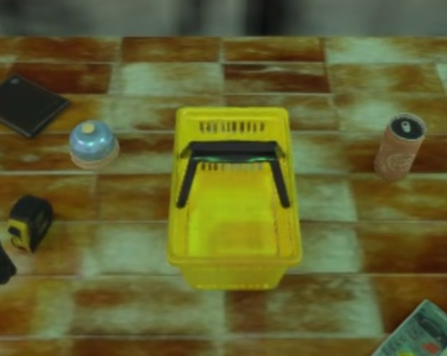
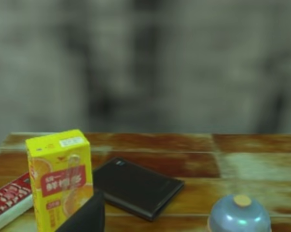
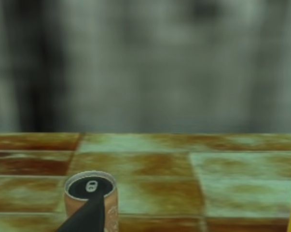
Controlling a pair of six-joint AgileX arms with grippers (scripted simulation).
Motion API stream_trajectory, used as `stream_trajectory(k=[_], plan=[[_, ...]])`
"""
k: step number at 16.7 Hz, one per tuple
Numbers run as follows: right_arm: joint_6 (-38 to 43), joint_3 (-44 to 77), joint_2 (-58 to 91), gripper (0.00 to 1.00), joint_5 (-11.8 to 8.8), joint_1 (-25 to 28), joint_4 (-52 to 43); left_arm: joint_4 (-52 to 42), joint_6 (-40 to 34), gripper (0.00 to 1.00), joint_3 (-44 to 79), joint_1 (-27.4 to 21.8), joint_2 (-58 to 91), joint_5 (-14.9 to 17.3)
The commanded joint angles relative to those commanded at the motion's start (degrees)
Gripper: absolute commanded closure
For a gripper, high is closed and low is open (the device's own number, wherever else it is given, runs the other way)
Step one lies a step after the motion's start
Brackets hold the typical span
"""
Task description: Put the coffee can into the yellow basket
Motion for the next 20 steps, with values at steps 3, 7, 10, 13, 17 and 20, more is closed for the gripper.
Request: stream_trajectory(k=[3, 7, 10, 13, 17, 20], plan=[[-0.18, 0.51, 0.57, 0.00, -0.06, 0.12, -0.39, 0.00, 0.00, 0.00, 0.00, 0.00, 0.00, 0.00], [-2.59, 8.24, 8.84, 0.00, -0.45, 1.28, -5.83, 0.00, 0.00, 0.00, 0.00, 0.00, 0.00, 0.00], [-5.80, 19.41, 21.26, 0.00, -0.51, 2.37, -13.25, 0.00, 0.00, 0.00, 0.00, 0.00, 0.00, 0.00], [-9.89, 34.15, 37.96, 0.00, -0.39, 3.58, -22.86, 0.00, 0.00, 0.00, 0.00, 0.00, 0.00, 0.00], [-16.12, 56.41, 63.88, 0.00, -0.13, 5.36, -37.63, 0.00, 0.00, 0.00, 0.00, 0.00, 0.00, 0.00], [-20.82, 73.31, 84.09, 0.00, 0.09, 6.69, -48.70, 0.00, 0.00, 0.00, 0.00, 0.00, 0.00, 0.00]])
